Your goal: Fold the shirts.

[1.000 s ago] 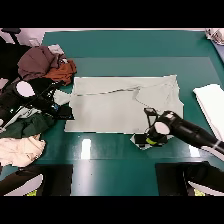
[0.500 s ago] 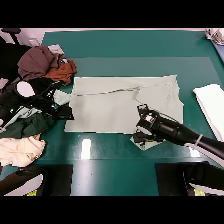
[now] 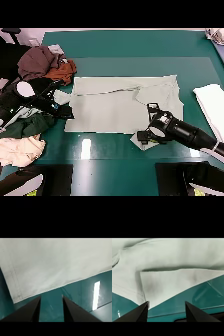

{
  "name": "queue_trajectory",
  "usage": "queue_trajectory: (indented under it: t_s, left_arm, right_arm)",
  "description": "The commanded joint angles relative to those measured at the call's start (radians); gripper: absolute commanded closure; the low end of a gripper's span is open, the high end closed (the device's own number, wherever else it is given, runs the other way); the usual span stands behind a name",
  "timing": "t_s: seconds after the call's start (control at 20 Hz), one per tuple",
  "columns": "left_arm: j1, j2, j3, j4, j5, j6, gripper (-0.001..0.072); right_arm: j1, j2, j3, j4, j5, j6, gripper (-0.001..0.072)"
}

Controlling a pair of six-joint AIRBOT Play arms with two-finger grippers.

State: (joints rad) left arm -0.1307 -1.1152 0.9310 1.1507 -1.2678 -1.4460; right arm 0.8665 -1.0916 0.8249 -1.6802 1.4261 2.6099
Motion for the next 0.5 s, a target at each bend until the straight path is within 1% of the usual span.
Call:
queue_trajectory:
  t_s: [0.0, 0.3, 0.45]
  left_arm:
    - [0.0, 0.001, 0.0, 0.0, 0.001, 0.0, 0.0373]
    - [0.0, 0.001, 0.0, -0.002, -0.002, 0.0, 0.0374]
    - [0.0, 0.001, 0.0, -0.002, 0.0, 0.0, 0.0374]
  right_arm:
    - [0.031, 0.008, -0.034, 0.044, -0.047, 0.06, 0.0215]
    - [0.036, -0.067, -0.034, 0.1, -0.084, 0.071, 0.0215]
    - [0.036, -0.072, -0.034, 0.088, -0.076, 0.08, 0.0215]
